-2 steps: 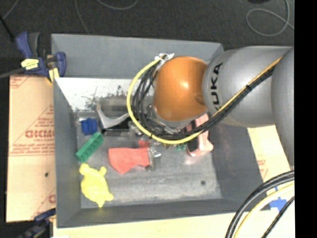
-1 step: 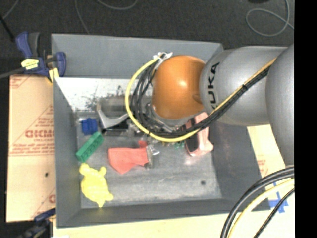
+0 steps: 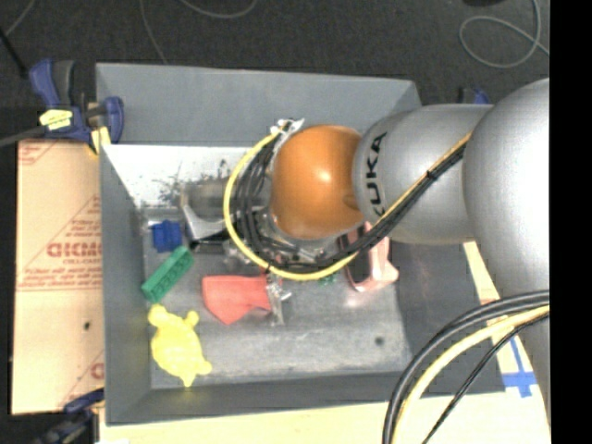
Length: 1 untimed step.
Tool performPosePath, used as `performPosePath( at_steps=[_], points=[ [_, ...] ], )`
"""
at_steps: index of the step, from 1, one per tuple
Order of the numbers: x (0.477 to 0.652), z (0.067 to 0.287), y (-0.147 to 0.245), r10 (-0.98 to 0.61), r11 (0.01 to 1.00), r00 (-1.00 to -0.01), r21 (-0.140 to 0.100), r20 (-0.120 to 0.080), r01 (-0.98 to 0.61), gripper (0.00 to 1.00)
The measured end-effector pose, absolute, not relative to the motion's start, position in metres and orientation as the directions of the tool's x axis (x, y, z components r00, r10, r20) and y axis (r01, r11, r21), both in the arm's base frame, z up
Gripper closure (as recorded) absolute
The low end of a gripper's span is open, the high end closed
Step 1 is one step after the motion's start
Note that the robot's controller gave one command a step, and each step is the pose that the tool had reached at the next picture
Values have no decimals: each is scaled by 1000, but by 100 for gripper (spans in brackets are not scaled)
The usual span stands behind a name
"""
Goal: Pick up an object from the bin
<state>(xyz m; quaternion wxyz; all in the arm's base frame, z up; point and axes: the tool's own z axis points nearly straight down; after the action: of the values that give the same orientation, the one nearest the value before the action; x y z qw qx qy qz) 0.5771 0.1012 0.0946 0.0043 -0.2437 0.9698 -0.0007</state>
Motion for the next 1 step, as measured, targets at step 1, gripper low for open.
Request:
performPosePath(
  at_steps=[1],
  points=[
    [575, 71, 104, -406, 914, -914, -1, -12, -406, 100]
  ],
)
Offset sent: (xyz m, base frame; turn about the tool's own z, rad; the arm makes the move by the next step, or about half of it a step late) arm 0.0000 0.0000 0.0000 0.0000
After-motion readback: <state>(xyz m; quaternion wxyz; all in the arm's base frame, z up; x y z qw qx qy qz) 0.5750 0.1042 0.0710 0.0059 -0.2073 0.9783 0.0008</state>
